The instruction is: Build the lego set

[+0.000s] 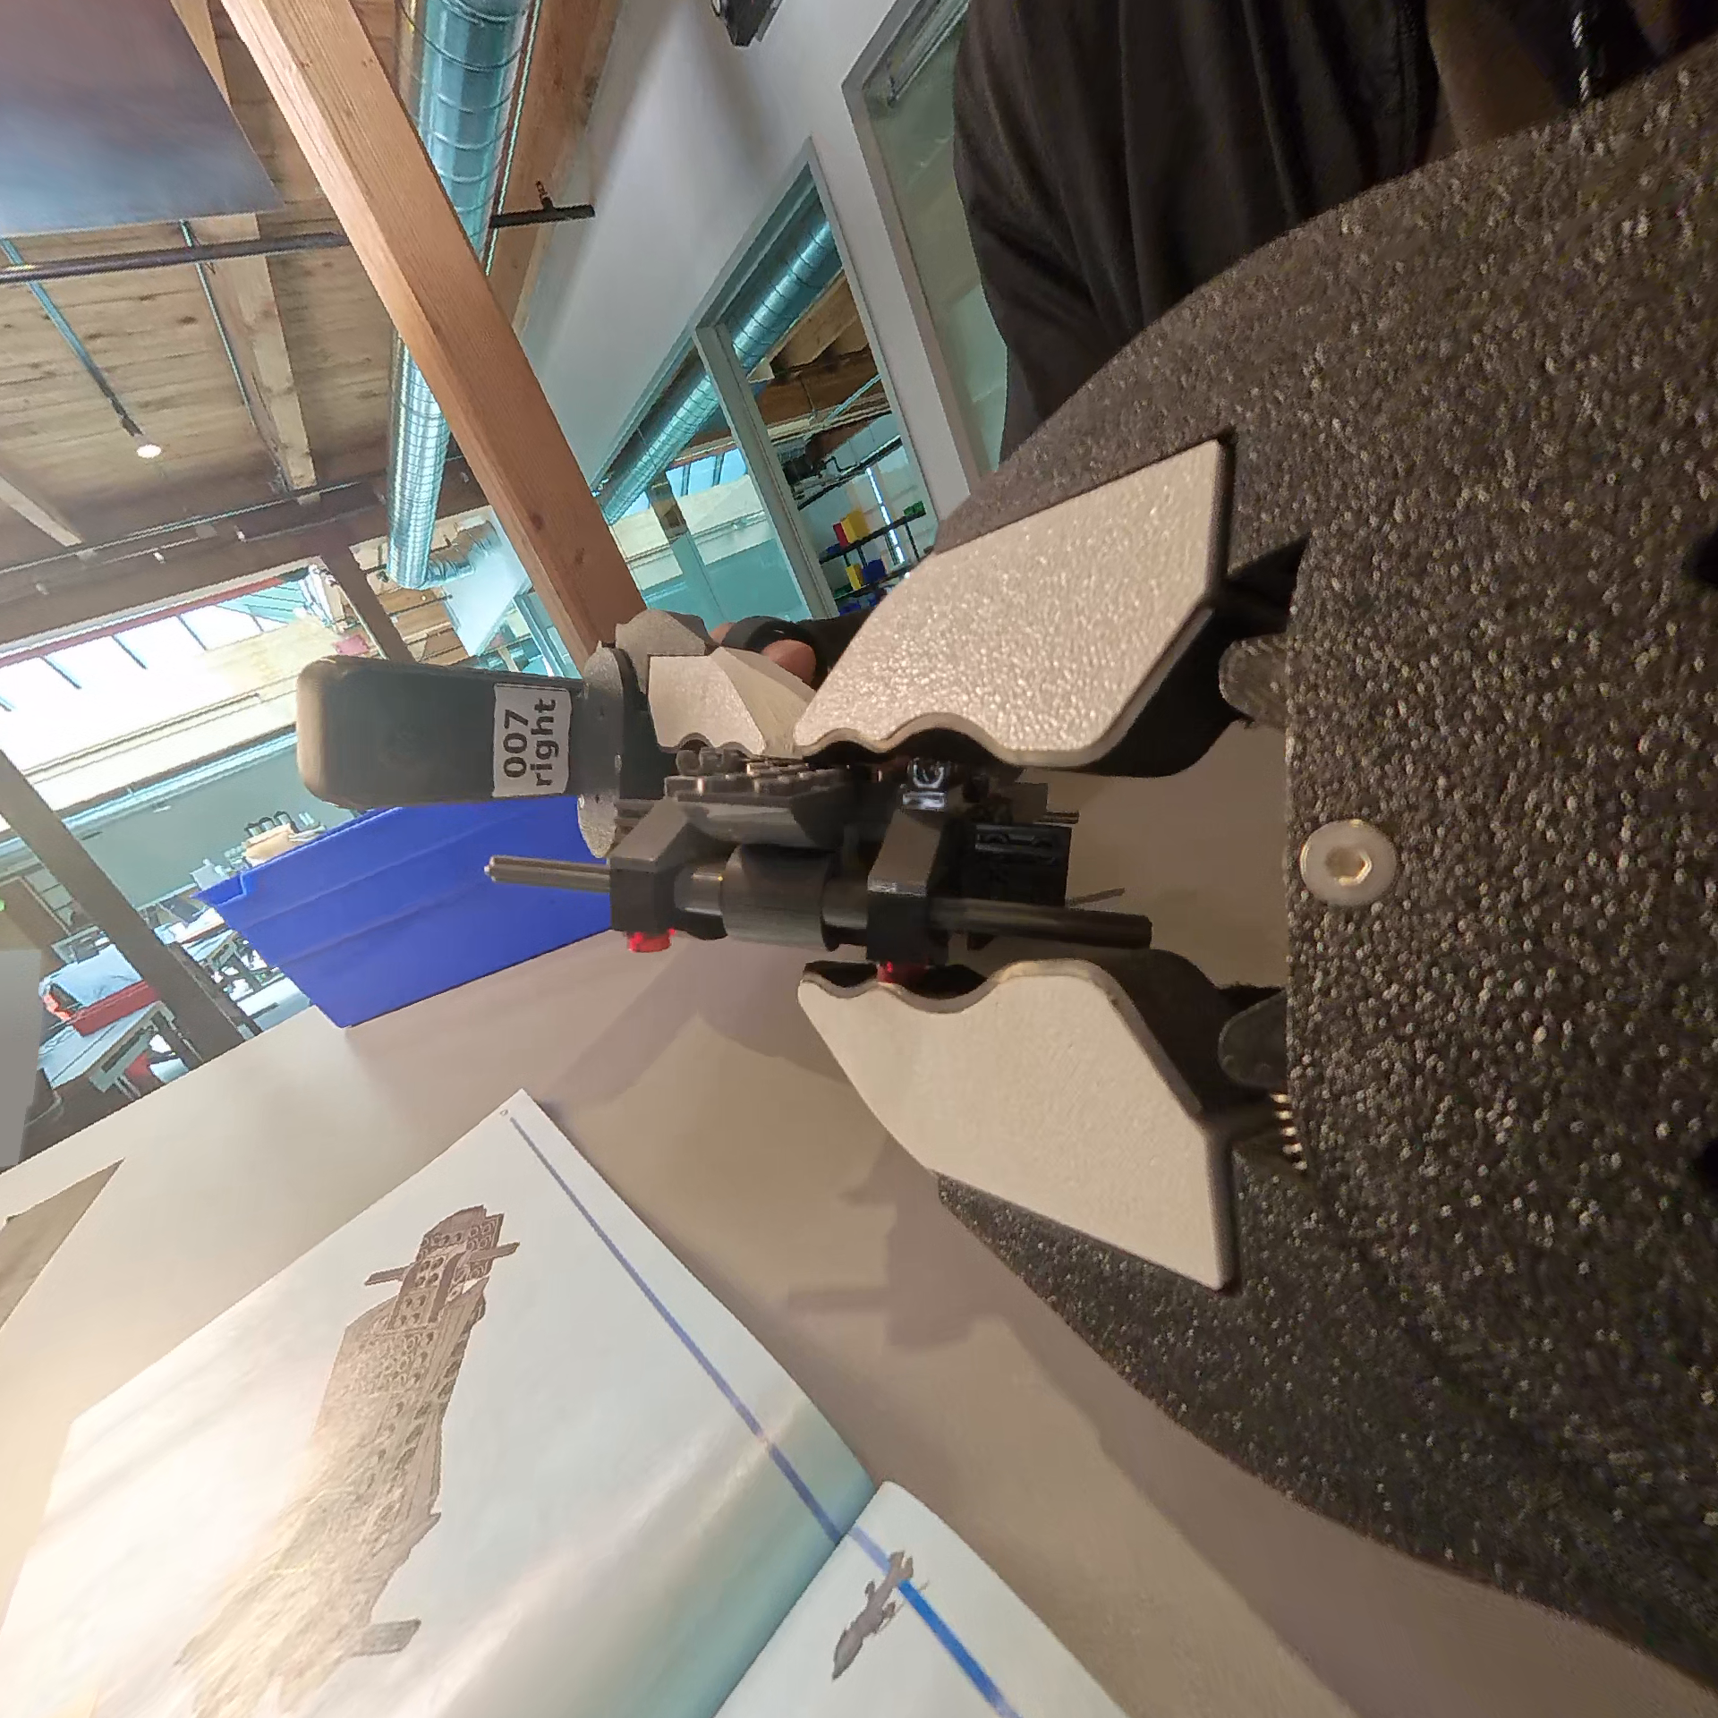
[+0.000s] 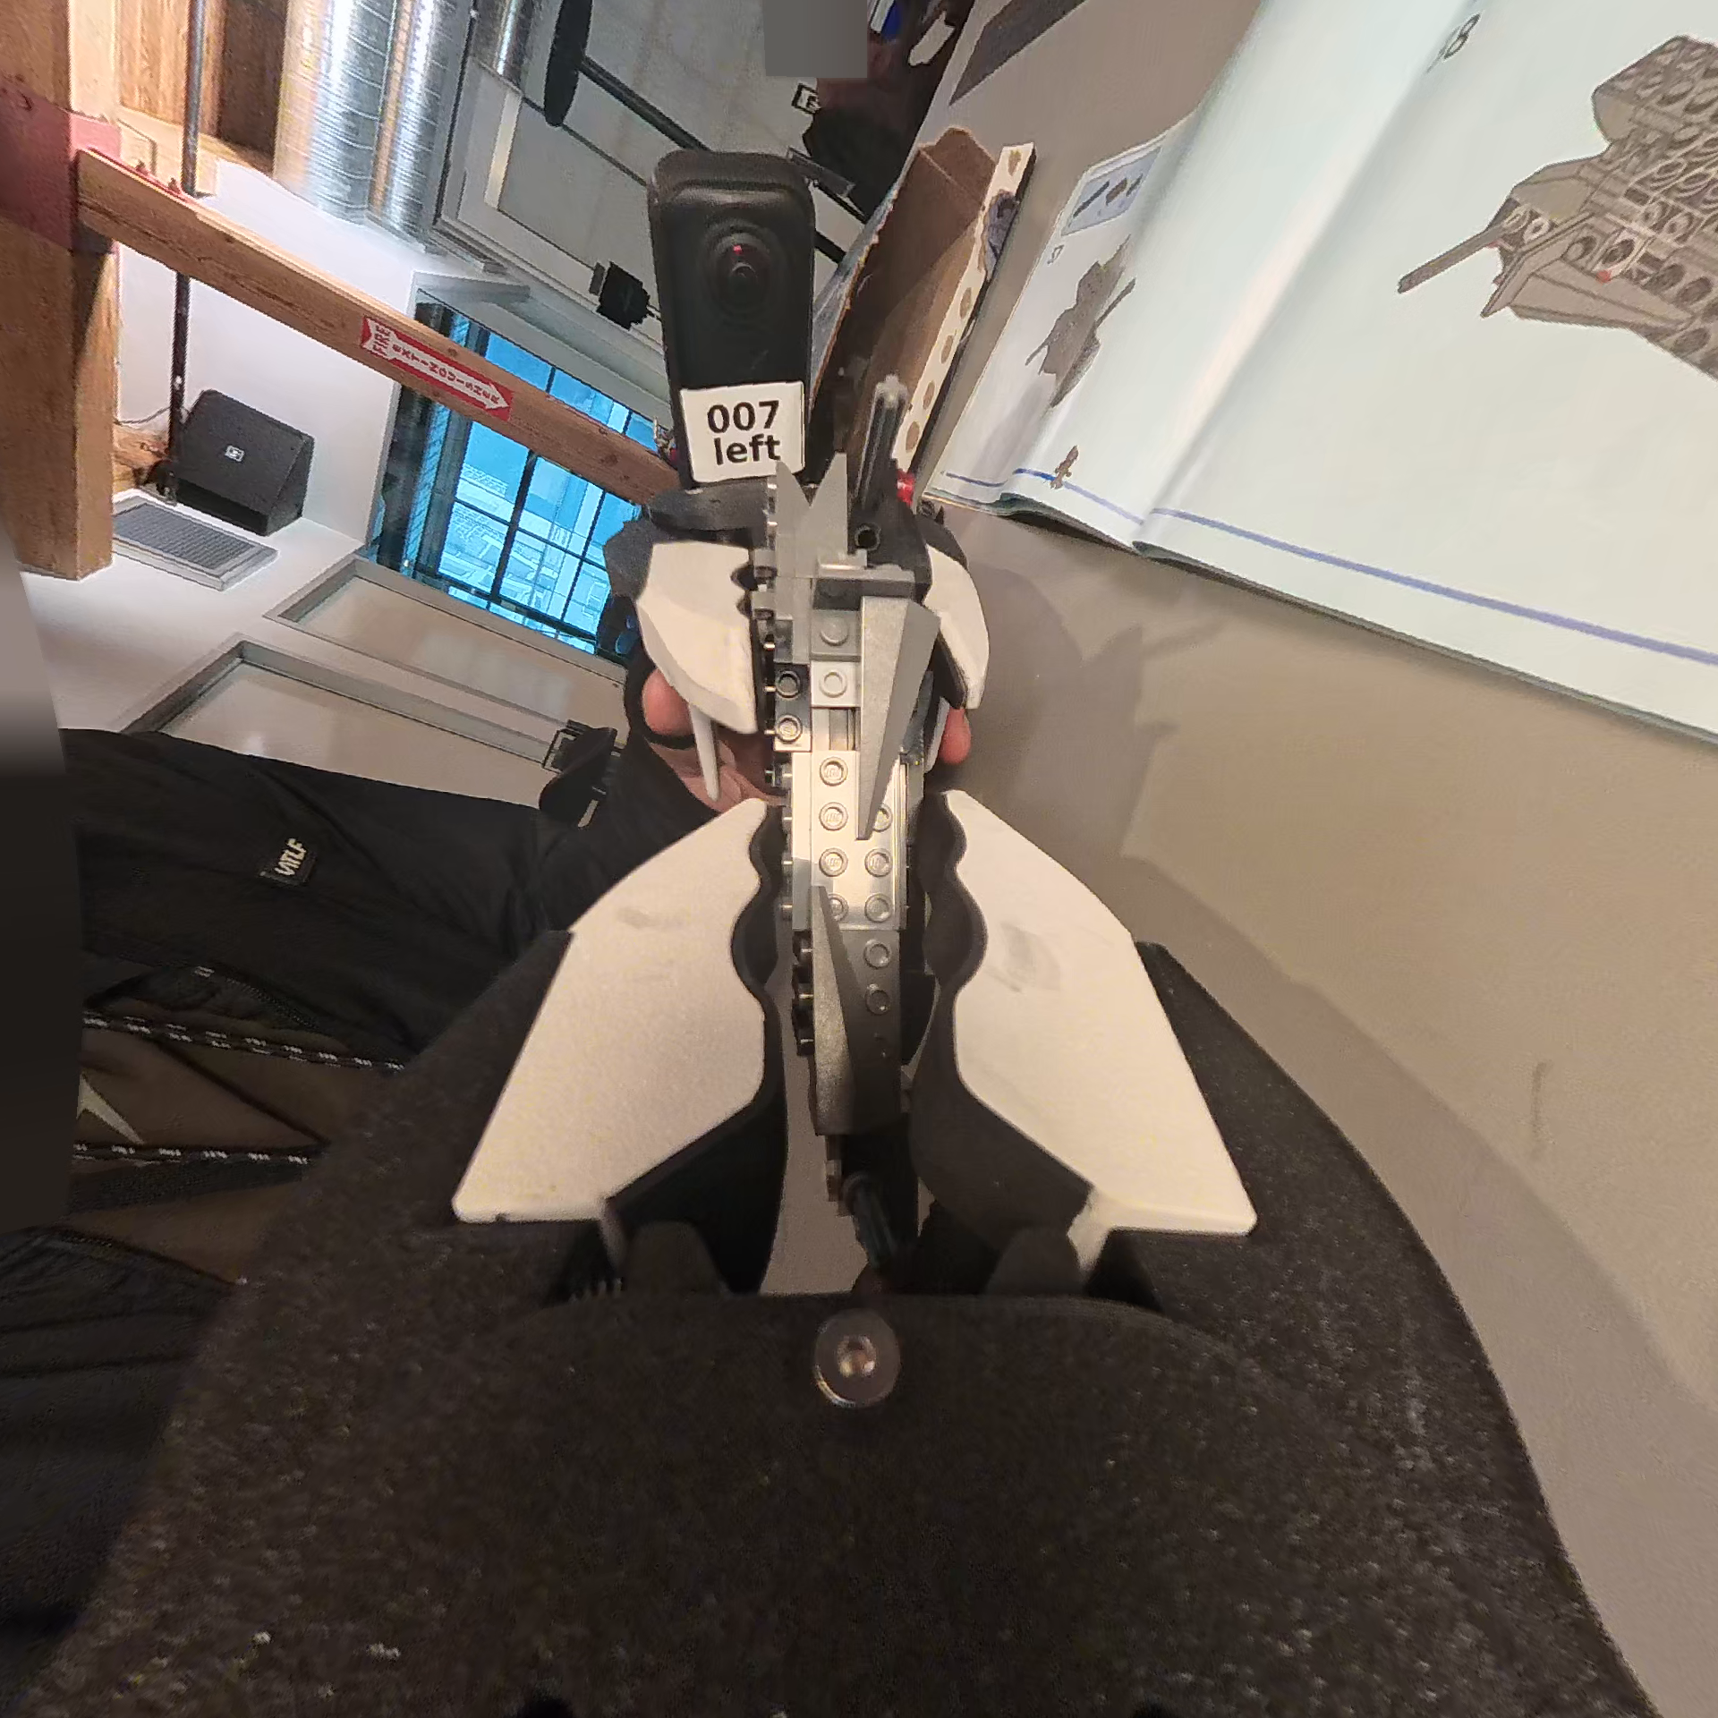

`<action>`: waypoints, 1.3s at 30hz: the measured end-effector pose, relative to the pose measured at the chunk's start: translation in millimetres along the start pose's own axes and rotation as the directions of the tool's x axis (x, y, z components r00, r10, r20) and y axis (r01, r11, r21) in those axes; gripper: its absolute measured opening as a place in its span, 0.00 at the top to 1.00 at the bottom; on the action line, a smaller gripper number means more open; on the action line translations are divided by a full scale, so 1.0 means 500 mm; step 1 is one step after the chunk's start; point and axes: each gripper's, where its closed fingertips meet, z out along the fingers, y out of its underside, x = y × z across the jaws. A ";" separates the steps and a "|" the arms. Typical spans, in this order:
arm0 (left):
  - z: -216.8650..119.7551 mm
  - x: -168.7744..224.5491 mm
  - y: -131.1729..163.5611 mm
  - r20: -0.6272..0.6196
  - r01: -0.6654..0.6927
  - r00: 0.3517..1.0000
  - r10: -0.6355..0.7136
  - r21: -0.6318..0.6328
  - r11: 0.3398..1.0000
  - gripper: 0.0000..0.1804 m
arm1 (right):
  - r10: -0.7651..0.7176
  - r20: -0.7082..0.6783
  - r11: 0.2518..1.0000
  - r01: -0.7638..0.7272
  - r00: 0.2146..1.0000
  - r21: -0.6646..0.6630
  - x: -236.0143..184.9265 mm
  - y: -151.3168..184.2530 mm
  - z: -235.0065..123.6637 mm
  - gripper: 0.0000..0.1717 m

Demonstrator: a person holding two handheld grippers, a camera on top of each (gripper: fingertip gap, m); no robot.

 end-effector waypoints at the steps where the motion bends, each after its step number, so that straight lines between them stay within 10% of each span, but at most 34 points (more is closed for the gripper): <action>1: 0.001 0.001 0.002 0.000 -0.008 1.000 0.008 -0.008 1.000 0.77 | -0.006 -0.001 1.000 0.006 1.000 -0.002 -0.001 0.001 -0.001 0.84; 39: -0.018 0.013 0.060 -0.002 -0.269 0.961 0.277 -0.246 0.931 0.72 | -0.156 -0.046 0.978 0.148 0.987 -0.146 -0.016 0.040 0.006 0.84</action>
